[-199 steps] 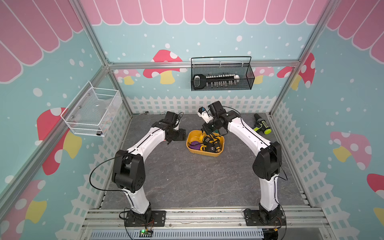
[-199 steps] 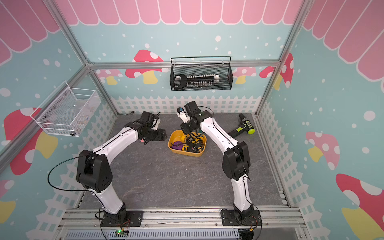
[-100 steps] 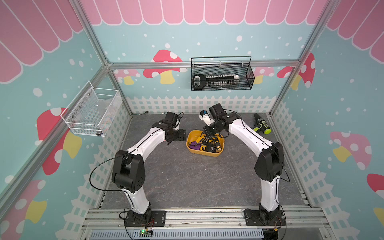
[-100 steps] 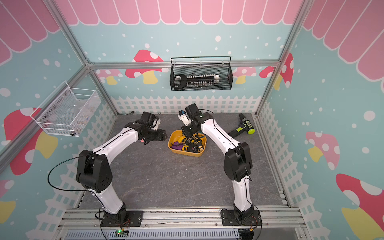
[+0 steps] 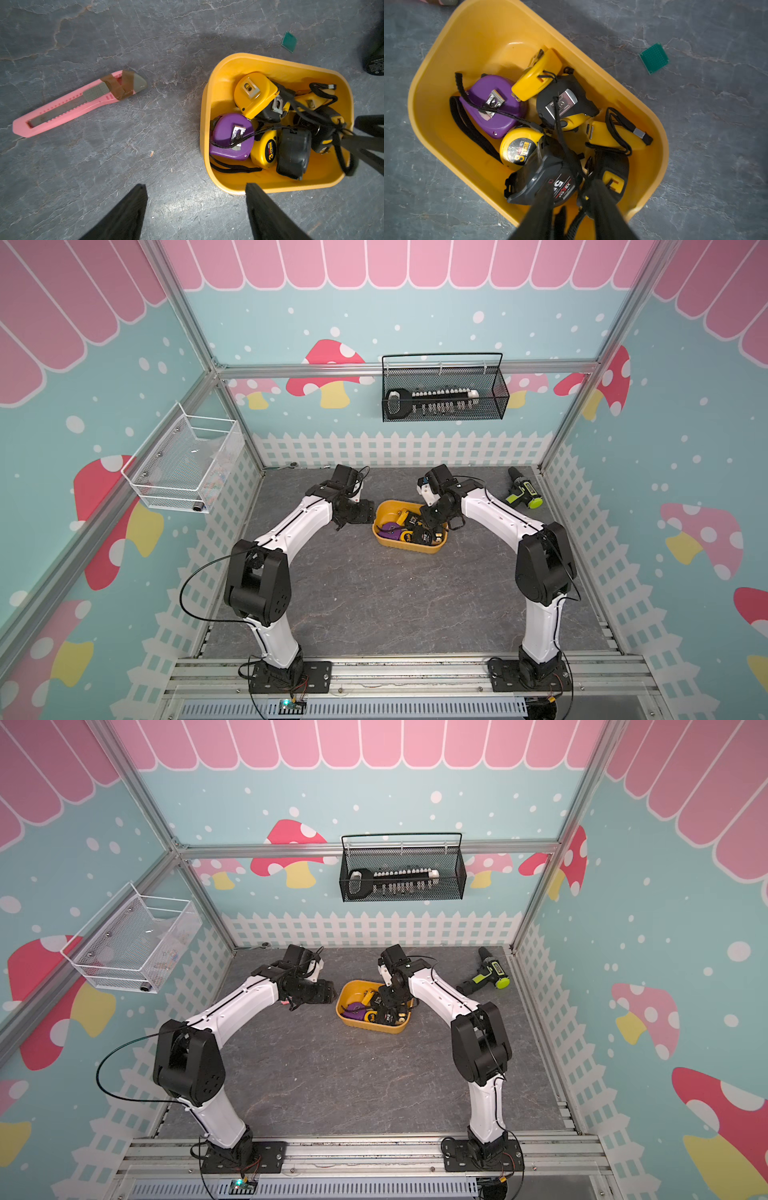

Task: Take the tape measure out of the storage box
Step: Pick up the tape measure from the storage box.

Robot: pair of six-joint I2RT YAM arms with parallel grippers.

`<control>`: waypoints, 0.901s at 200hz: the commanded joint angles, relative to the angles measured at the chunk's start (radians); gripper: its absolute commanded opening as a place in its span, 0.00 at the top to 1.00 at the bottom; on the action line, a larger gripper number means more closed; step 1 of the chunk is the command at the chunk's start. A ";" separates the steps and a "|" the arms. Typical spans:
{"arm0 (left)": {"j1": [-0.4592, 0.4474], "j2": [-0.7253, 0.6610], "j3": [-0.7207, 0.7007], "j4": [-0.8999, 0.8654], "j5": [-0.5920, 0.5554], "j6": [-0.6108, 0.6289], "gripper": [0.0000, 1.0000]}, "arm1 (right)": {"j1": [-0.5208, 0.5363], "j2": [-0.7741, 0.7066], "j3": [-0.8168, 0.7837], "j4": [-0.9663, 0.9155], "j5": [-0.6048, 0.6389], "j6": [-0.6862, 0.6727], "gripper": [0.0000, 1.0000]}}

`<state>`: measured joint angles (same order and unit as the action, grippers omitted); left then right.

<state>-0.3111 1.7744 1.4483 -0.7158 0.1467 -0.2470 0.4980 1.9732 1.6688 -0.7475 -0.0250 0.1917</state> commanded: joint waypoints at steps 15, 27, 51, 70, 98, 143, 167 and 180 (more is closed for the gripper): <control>-0.005 -0.016 0.000 0.010 -0.009 0.011 0.22 | 0.007 -0.060 0.032 0.036 -0.006 -0.063 0.37; -0.004 -0.012 0.006 0.011 -0.014 0.012 0.22 | 0.010 -0.034 0.086 0.023 -0.046 -0.082 0.36; -0.003 -0.006 0.019 0.009 -0.029 0.014 0.22 | 0.021 0.079 0.213 -0.020 -0.122 -0.095 0.35; 0.005 -0.010 0.020 0.009 -0.026 0.009 0.21 | 0.036 0.178 0.313 -0.066 -0.159 -0.131 0.34; 0.035 -0.030 -0.002 0.013 0.020 -0.005 0.21 | 0.037 0.277 0.428 -0.119 -0.198 -0.122 0.33; 0.044 -0.065 -0.038 0.020 0.044 0.038 0.21 | 0.039 0.376 0.511 -0.143 -0.170 -0.066 0.37; 0.044 -0.071 -0.049 0.029 0.057 0.047 0.21 | 0.036 0.438 0.550 -0.159 -0.167 -0.026 0.39; 0.044 -0.068 -0.049 0.028 0.059 0.047 0.21 | 0.037 0.473 0.571 -0.159 -0.181 -0.004 0.39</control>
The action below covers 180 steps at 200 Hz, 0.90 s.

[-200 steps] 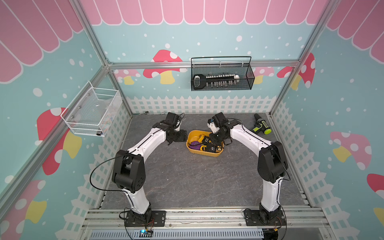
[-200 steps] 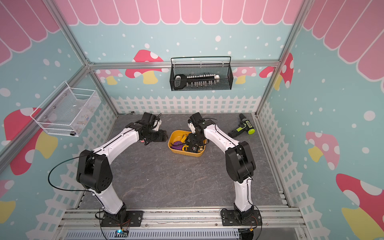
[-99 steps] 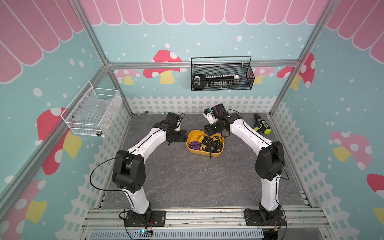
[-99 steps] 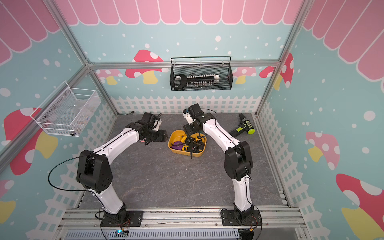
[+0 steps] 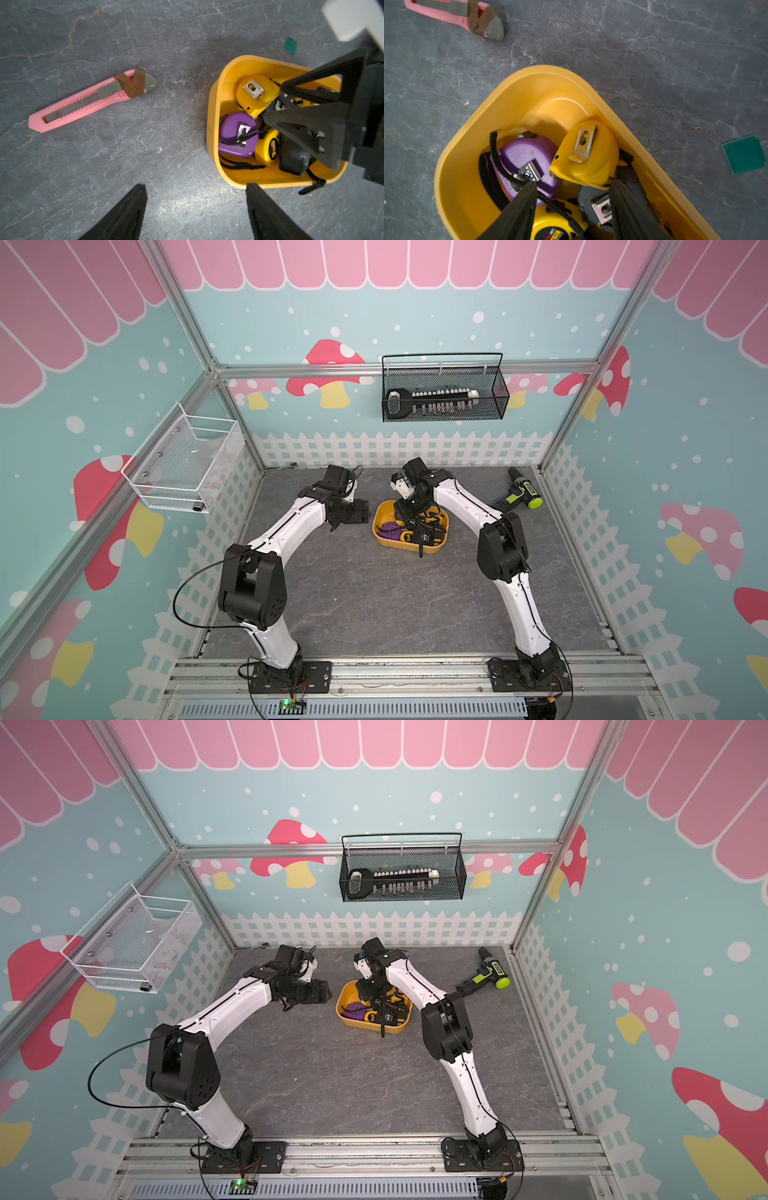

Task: Take the tape measure out of the storage box
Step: Pick up the tape measure from the storage box.

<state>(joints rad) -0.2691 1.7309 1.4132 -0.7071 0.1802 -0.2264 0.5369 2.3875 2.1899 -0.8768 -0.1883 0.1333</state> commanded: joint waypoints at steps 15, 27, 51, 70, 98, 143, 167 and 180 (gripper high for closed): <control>0.002 -0.025 -0.015 0.021 0.027 0.029 0.22 | -0.002 0.093 0.078 -0.030 -0.031 0.080 0.40; 0.001 -0.028 -0.016 0.020 0.025 0.031 0.21 | -0.003 0.112 0.093 -0.034 -0.029 0.096 0.40; 0.002 -0.034 -0.021 0.020 0.021 0.034 0.21 | -0.002 0.129 0.107 -0.060 0.012 0.106 0.37; 0.002 -0.032 -0.023 0.020 0.017 0.036 0.21 | -0.002 0.142 0.110 -0.050 0.007 0.086 0.35; 0.002 -0.031 -0.022 0.021 0.018 0.035 0.21 | 0.001 0.177 0.129 -0.041 -0.018 0.070 0.31; 0.002 -0.043 -0.022 0.019 0.003 0.036 0.21 | 0.029 0.235 0.144 -0.032 0.044 0.048 0.26; 0.002 -0.054 -0.023 0.018 -0.006 0.036 0.21 | 0.054 0.254 0.143 -0.040 0.148 0.060 0.23; 0.002 -0.060 -0.026 0.019 -0.010 0.036 0.21 | 0.062 0.261 0.143 -0.042 0.196 0.092 0.23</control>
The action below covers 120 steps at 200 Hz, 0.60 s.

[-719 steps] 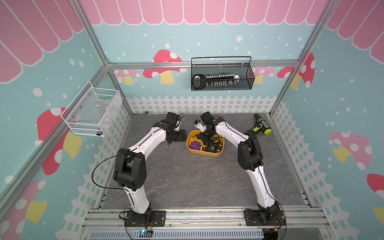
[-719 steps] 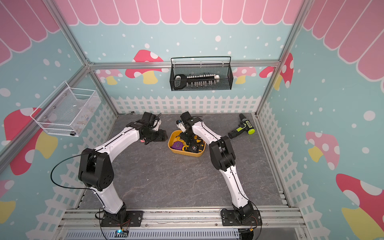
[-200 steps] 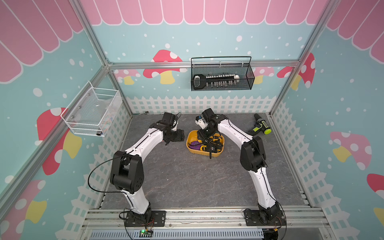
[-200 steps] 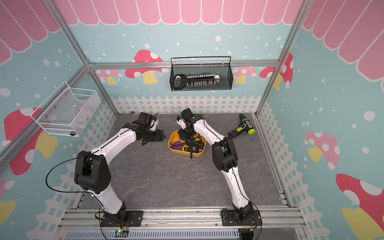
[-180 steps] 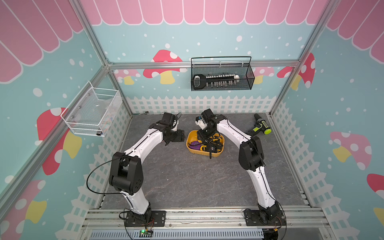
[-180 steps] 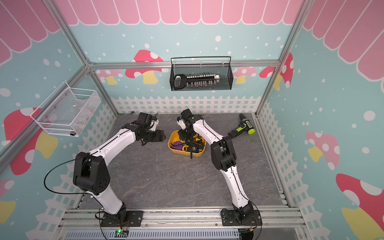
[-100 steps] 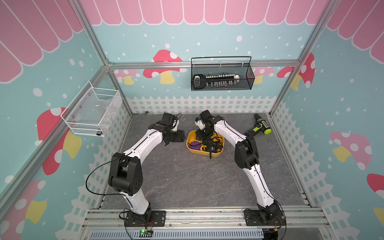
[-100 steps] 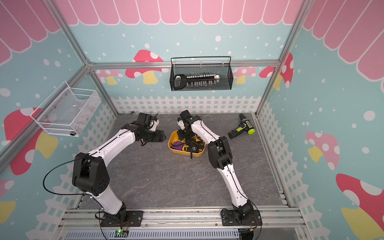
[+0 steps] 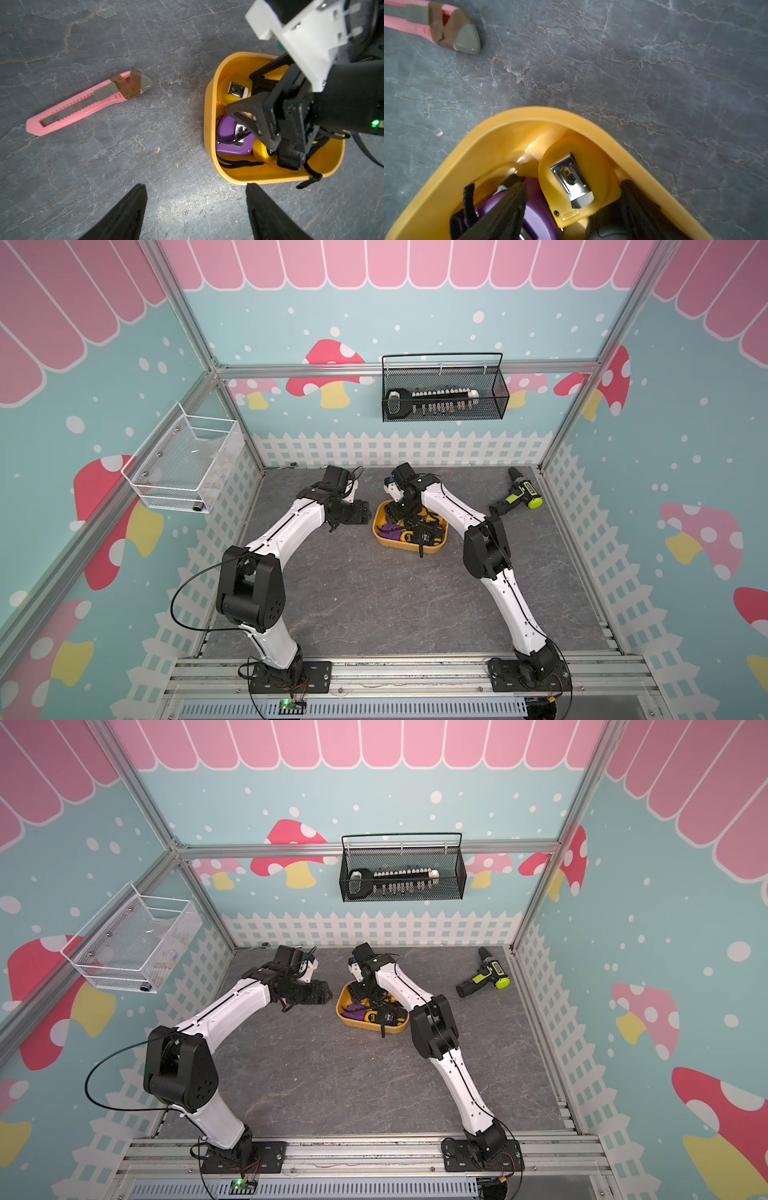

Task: Take the tape measure out of the storage box
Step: Pick up the tape measure from the storage box.

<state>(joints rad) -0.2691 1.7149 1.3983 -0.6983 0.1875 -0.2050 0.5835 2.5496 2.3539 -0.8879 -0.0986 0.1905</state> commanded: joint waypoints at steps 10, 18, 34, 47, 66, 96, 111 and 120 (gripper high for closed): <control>0.002 -0.048 -0.011 0.011 -0.019 0.016 0.21 | 0.023 0.107 -0.018 -0.030 0.133 0.061 0.23; 0.002 -0.050 -0.012 0.012 -0.021 0.016 0.21 | 0.028 0.112 -0.015 -0.030 0.152 0.081 0.22; 0.002 -0.056 -0.012 0.009 -0.025 0.018 0.21 | 0.038 0.118 -0.013 -0.039 0.206 0.115 0.23; 0.001 -0.061 -0.015 0.010 -0.027 0.019 0.21 | 0.043 0.121 -0.006 -0.050 0.235 0.130 0.24; 0.004 -0.069 -0.015 0.005 -0.031 0.022 0.21 | 0.048 0.127 0.002 -0.096 0.264 0.150 0.29; 0.004 -0.075 -0.014 0.004 -0.035 0.021 0.21 | 0.053 0.159 0.022 -0.165 0.219 0.174 0.31; 0.003 -0.074 -0.010 0.005 -0.027 0.018 0.20 | 0.063 0.177 0.058 -0.191 0.245 0.160 0.32; 0.004 -0.072 -0.007 0.004 -0.026 0.016 0.21 | 0.067 0.185 0.076 -0.204 0.249 0.151 0.33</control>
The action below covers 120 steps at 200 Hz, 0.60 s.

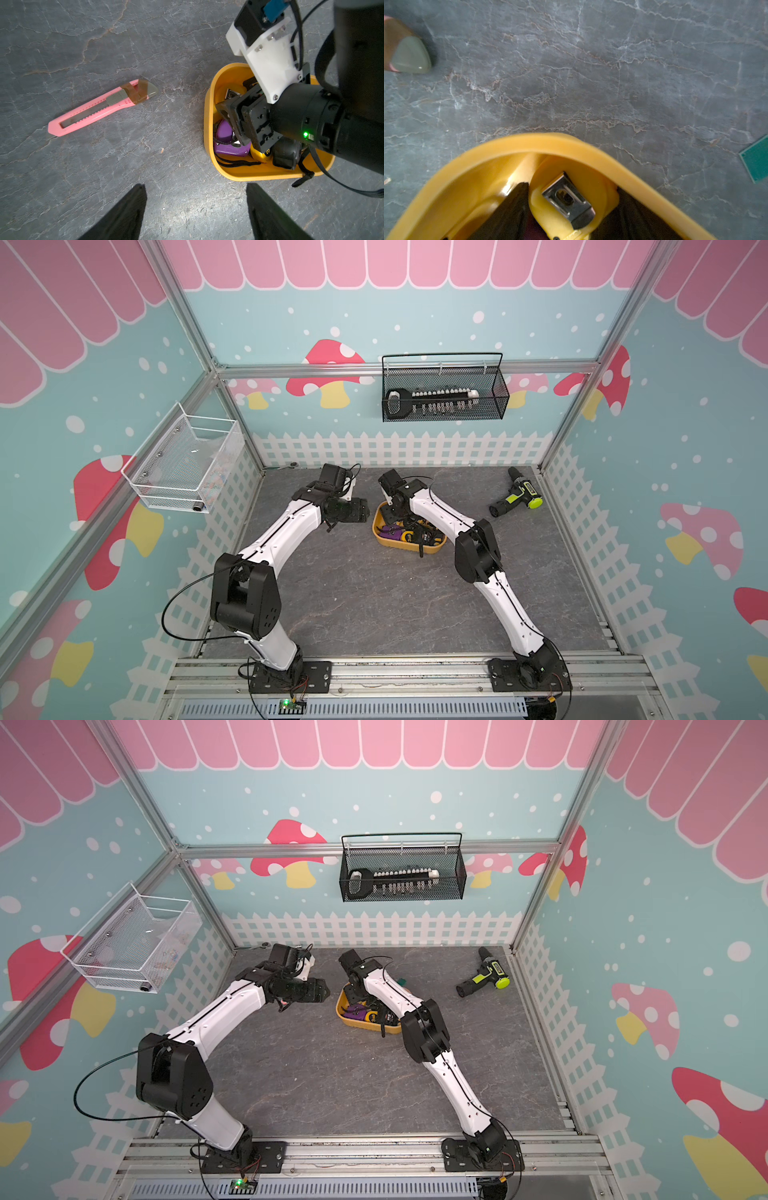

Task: Take the tape measure out of the storage box
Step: Pick up the tape measure from the storage box.

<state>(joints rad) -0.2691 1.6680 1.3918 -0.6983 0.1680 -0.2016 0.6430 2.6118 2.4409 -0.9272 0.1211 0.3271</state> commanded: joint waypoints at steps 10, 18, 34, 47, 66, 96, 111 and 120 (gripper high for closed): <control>0.004 -0.028 -0.002 0.004 -0.005 0.011 0.21 | 0.010 0.129 0.005 -0.179 0.031 0.006 0.36; 0.004 -0.030 -0.003 0.004 -0.005 0.010 0.21 | 0.010 0.131 0.009 -0.186 0.024 0.001 0.40; 0.004 -0.036 -0.007 0.006 -0.008 0.010 0.21 | 0.011 0.121 0.004 -0.190 0.009 -0.006 0.48; 0.003 -0.040 -0.008 0.007 -0.008 0.010 0.21 | 0.017 0.100 -0.003 -0.190 0.013 -0.014 0.54; 0.003 -0.044 -0.007 0.006 -0.011 0.008 0.21 | 0.023 0.049 -0.018 -0.169 0.039 -0.027 0.55; 0.002 -0.053 -0.008 0.007 -0.022 0.008 0.21 | 0.025 -0.066 -0.058 -0.108 0.067 -0.042 0.53; -0.001 -0.057 -0.005 0.007 -0.037 0.012 0.21 | 0.025 -0.110 -0.059 -0.092 0.064 -0.048 0.53; -0.005 -0.060 -0.002 0.007 -0.049 0.017 0.21 | 0.025 -0.134 -0.057 -0.087 0.055 -0.053 0.54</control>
<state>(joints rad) -0.2695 1.6398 1.3914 -0.6983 0.1562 -0.2012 0.6563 2.5683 2.3993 -0.9573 0.1684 0.3035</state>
